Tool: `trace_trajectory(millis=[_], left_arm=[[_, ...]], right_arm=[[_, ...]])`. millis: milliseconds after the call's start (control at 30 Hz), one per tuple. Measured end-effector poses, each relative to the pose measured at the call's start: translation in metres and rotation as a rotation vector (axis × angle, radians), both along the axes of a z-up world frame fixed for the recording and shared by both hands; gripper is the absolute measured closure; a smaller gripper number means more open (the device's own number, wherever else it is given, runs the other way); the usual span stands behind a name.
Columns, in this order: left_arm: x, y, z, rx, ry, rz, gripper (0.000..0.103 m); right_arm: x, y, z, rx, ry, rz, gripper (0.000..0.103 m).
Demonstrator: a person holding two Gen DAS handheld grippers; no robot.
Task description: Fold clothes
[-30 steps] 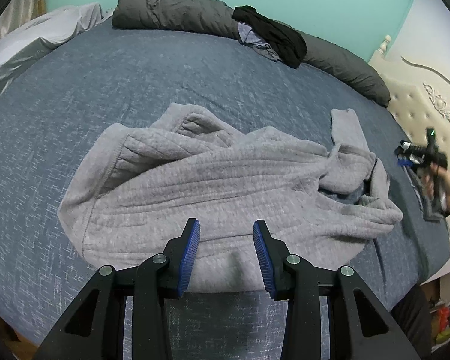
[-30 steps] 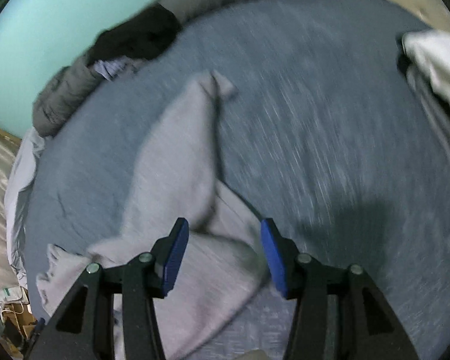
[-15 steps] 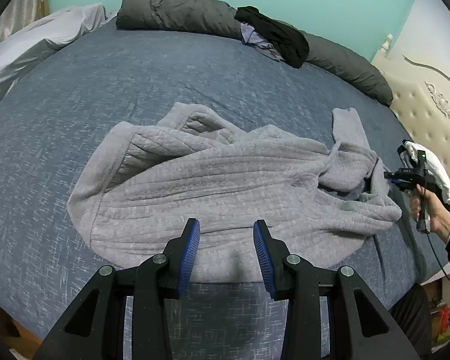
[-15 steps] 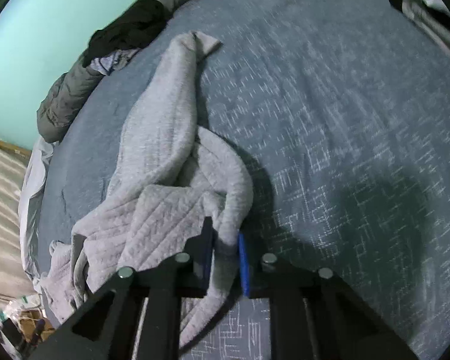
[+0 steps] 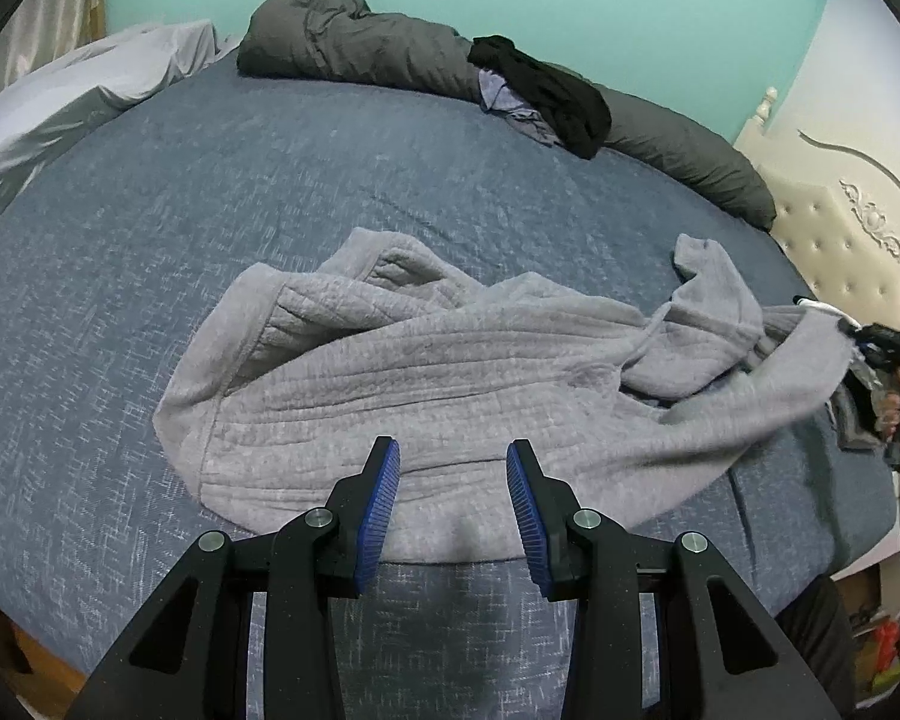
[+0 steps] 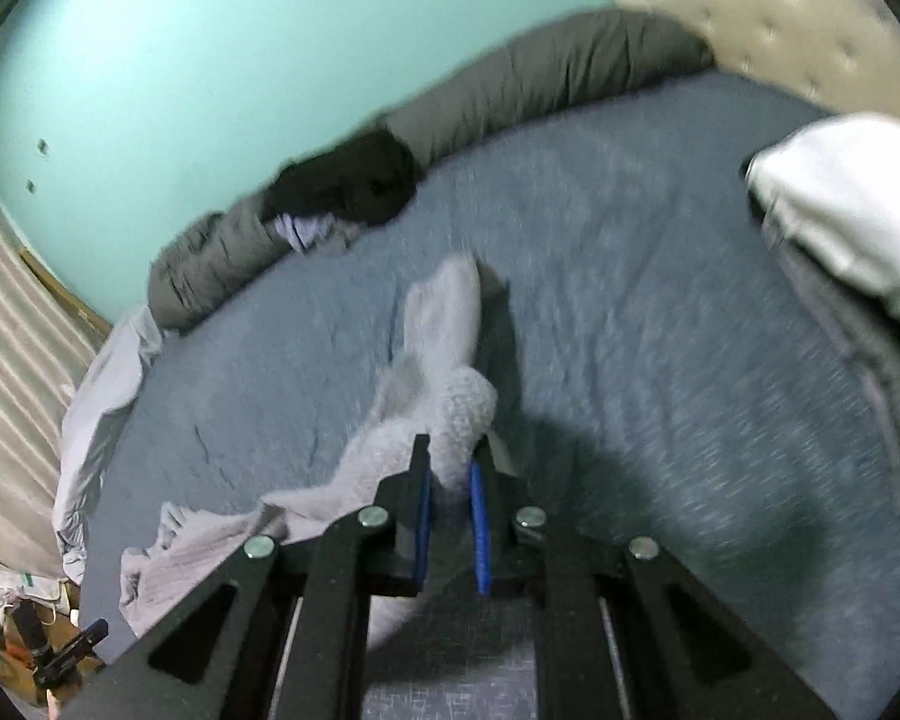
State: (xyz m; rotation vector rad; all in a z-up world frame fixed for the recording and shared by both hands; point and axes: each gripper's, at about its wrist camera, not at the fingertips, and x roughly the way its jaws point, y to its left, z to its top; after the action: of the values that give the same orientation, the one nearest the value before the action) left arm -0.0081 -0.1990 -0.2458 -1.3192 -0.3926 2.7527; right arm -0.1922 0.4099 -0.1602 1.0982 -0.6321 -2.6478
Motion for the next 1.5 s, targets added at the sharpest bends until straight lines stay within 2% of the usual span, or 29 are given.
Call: trace_trajectory(millis=[67,133,200,367,467,567,633,800,933,1033,1167,1367,1433,1500], left_arm=[[0.004,-0.001,0.002,0.005,0.011,0.001,0.062],[0.008,-0.003,0.005,0.016,0.025,0.002,0.062],[0.010,-0.004,0.005,0.022,0.028,0.002,0.062],[0.014,-0.005,0.005,0.031,0.024,0.003,0.062],[0.017,-0.007,0.009,0.025,0.030,0.003,0.062],[0.019,-0.010,0.013,0.010,0.034,0.010,0.062],[0.021,-0.014,0.017,0.000,0.037,0.022,0.058],[0.027,-0.030,0.031,-0.030,0.046,0.059,0.057],[0.030,-0.044,0.046,-0.052,0.049,0.090,0.056],[0.031,-0.053,0.055,-0.064,0.047,0.112,0.054],[0.031,-0.059,0.066,-0.081,0.043,0.127,0.053],[0.026,-0.059,0.084,-0.105,0.043,0.131,0.053],[0.022,-0.058,0.090,-0.107,0.044,0.131,0.053],[0.019,-0.055,0.095,-0.108,0.045,0.131,0.053]], right_arm=[[0.019,0.009,0.011,0.007,0.036,-0.016,0.093],[0.044,0.017,0.009,0.033,0.031,-0.024,0.093],[0.062,0.021,-0.010,0.056,-0.035,-0.001,0.093],[0.094,0.030,-0.095,0.036,-0.322,0.048,0.089],[0.113,0.037,-0.114,0.039,-0.371,0.033,0.089],[0.119,0.043,-0.109,0.065,-0.350,0.009,0.075],[0.121,0.052,-0.101,0.082,-0.324,-0.031,0.064],[0.128,0.067,-0.080,0.023,-0.243,-0.068,0.059],[0.127,0.054,-0.067,-0.011,-0.200,-0.001,0.051],[0.129,0.043,-0.060,-0.043,-0.187,0.064,0.051],[0.130,0.023,-0.050,-0.037,-0.173,0.123,0.048],[0.121,-0.011,-0.034,-0.080,-0.151,0.197,0.037],[0.117,-0.025,-0.028,-0.086,-0.150,0.218,0.025],[0.112,-0.041,-0.023,-0.087,-0.141,0.250,0.023]])
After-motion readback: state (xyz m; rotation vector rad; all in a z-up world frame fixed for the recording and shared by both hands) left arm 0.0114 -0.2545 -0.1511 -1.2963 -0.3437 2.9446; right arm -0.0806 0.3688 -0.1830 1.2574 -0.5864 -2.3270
